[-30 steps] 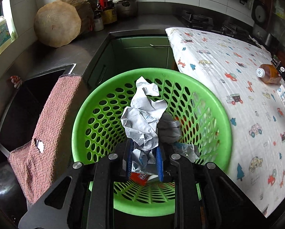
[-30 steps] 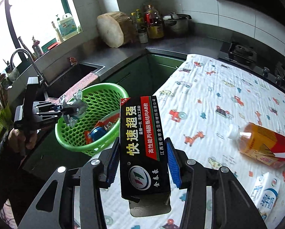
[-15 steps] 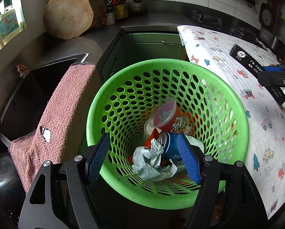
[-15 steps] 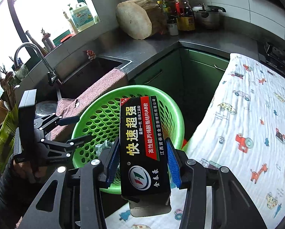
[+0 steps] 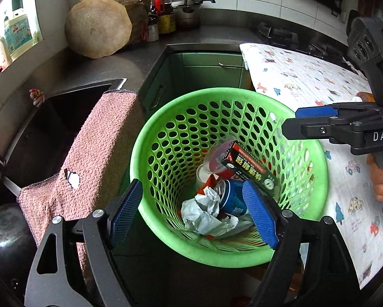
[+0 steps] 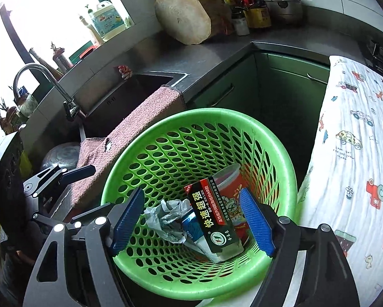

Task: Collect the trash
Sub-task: 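Drop foil into green basket with left tool while right tool drops glue box, then grasp orange juice bottle with left tool while right tool grasps white milk carton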

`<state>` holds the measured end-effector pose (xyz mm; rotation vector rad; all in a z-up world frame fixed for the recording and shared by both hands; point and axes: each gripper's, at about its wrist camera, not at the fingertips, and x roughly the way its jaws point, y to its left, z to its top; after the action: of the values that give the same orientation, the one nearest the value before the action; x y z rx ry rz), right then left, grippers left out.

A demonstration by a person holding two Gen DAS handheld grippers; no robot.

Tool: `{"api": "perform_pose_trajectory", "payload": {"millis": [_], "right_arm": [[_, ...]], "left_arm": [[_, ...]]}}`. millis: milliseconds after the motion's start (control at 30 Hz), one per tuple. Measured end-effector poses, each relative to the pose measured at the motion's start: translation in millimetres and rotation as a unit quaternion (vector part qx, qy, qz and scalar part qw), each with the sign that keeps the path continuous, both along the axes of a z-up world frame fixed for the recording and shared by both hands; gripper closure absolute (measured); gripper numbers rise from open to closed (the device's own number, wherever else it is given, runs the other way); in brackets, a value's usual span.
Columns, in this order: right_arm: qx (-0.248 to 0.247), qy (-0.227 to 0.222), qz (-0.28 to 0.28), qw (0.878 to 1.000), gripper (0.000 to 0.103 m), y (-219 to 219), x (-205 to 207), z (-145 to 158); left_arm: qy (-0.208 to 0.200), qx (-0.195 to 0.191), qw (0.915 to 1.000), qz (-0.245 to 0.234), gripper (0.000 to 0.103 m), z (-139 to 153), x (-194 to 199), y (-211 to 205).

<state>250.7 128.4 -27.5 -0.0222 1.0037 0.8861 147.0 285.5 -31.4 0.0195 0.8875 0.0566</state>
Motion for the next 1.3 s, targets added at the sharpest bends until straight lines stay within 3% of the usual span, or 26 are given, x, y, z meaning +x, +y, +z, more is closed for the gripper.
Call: {"api": "perform_pose_trajectory", "payload": {"millis": [300, 633, 800, 1133, 1300], "right_arm": [[-0.014, -0.039, -0.021, 0.999, 0.022, -62.0, -19.5, 17.7], [-0.056, -0.064, -0.119, 0.989, 0.015, -187.0, -30.8, 22.9], [-0.083, -0.071, -0.196, 0.974, 0.014, -266.5, -31.5, 23.5], [-0.163, -0.062, -0.328, 0.929, 0.013, -385.1, -19.7, 13.9], [-0.156, -0.026, -0.353, 0.922, 0.013, -413.7, -10.1, 1.7]], "left_arm": [[-0.008, -0.007, 0.9999, -0.013, 0.02, 8.0, 3.6, -14.4], [-0.016, -0.008, 0.9984, -0.054, 0.017, 16.9, 16.5, -60.0], [-0.02, -0.01, 0.9962, -0.085, 0.016, 20.5, 28.6, -90.1], [-0.026, -0.004, 0.9888, -0.147, 0.015, 26.9, 53.4, -152.5], [-0.028, -0.003, 0.9846, -0.173, 0.015, 30.2, 64.6, -180.1]]}}
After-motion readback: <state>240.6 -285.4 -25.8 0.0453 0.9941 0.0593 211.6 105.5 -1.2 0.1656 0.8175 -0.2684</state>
